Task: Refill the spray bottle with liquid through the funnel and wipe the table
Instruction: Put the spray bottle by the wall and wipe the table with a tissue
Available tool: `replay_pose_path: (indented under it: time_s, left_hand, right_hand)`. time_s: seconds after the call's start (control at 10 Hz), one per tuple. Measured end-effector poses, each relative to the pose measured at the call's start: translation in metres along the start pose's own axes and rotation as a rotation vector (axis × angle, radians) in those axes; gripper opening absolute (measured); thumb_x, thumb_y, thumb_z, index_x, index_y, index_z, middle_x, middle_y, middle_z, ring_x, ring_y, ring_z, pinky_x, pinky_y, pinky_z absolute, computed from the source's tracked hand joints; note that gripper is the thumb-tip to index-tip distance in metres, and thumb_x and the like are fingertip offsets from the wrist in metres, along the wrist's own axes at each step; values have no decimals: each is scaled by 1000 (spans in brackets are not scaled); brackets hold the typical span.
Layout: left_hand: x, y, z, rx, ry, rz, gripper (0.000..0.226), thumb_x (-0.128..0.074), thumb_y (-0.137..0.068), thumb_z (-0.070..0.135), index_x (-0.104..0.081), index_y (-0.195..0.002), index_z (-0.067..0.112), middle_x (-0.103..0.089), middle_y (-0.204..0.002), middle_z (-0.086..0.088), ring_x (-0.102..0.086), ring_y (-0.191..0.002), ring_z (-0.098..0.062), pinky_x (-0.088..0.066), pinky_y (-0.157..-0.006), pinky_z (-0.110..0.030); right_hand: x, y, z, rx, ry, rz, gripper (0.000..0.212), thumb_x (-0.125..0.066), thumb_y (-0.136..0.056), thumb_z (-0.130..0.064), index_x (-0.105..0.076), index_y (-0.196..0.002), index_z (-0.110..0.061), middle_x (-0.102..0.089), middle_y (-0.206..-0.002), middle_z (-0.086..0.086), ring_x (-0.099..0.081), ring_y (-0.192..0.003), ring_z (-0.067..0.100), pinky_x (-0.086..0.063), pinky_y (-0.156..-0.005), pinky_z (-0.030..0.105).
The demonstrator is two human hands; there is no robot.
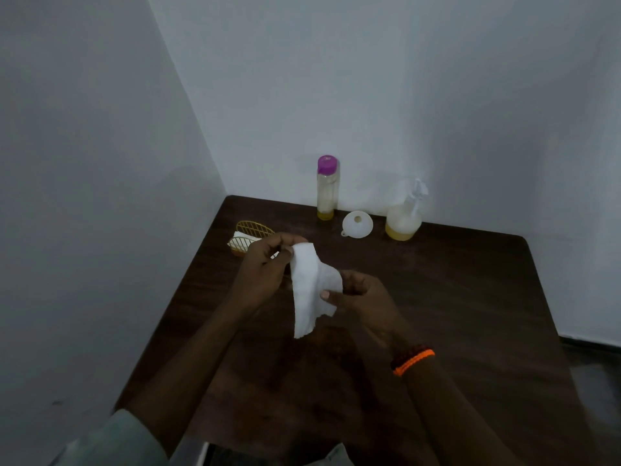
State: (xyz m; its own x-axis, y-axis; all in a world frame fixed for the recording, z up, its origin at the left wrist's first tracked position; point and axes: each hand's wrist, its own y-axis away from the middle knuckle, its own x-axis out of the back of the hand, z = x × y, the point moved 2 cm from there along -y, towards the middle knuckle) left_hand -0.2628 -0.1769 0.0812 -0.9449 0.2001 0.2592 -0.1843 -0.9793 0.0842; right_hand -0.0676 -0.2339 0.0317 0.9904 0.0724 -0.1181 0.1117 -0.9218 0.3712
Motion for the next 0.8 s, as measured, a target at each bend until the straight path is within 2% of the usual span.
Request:
replay_pose_path:
  time_s: [0.1,0.2,0.3,0.4,0.5,0.6,0.7,0.8]
  left_hand:
    - [-5,4,-9,-2,-30,85,32,-48,-95,8,-70,-106,29,-74,-100,0,-72,-97,-28,-59,-89,-53]
    - [-18,7,-19,-1,-86,136,30,-48,-96,6,-65,-109,26,-72,-101,-7,-71,-94,-32,-58,-86,-57]
    - [-34,10,-25,-4,-160,128,32,-50,-94,6,-72,-101,28,-74,-98,0,-71,-95,-24,-59,-87,-47]
    - [-51,10,-27,83,-107,69,35,-52,-92,5,-74,-86,32,-76,-93,-3,-73,-92,-27,-60,-85,-48]
    - [-62,3,-30,143,-59,149,29,-57,-90,6,-75,-85,28,-77,-93,-2,-76,-89,-22,-63,-80,-37]
    - [-67,-11,-34,247,40,182,23,-65,-90,4,-77,-89,23,-75,-100,3,-76,-81,-6,-62,-67,-21]
    - [-69,-27,-33,287,107,74,21,-66,-90,1,-77,-91,18,-75,-100,-1,-76,-79,-5,-60,-64,-17]
    - [-71,-36,-35,233,47,-28,20,-67,-89,1,-76,-99,15,-75,-105,-1,-76,-85,-9,-60,-67,-16]
  right_hand:
    - [-6,11,9,46,167,337,63,-86,-63,-51,-59,-118,-42,-66,-111,-13,-65,-101,5,-56,-74,24]
    - [-25,22,31,75,417,348,76,-77,-54,-77,-49,-120,-52,-58,-121,-25,-58,-109,-4,-47,-83,18]
    - [-35,20,52,115,675,265,88,-64,-68,-81,-38,-143,-42,-43,-139,-27,-43,-124,-7,-36,-102,18]
    - [-31,19,56,234,746,423,56,-59,-87,-59,-58,-129,-23,-66,-122,-9,-53,-104,-18,-38,-94,0]
    - [-6,17,46,261,765,481,25,-56,-92,-40,-70,-105,-24,-74,-99,-8,-57,-78,-19,-53,-80,11]
    - [26,2,37,228,791,489,23,-64,-90,-24,-73,-110,-20,-75,-109,-3,-65,-92,1,-42,-75,4]
    - [48,-10,18,270,865,509,25,-61,-92,-12,-72,-114,-11,-74,-115,7,-69,-105,18,-48,-86,10]
    - [61,-15,11,295,927,409,35,-53,-92,-17,-68,-122,-10,-67,-130,9,-61,-124,20,-47,-109,38]
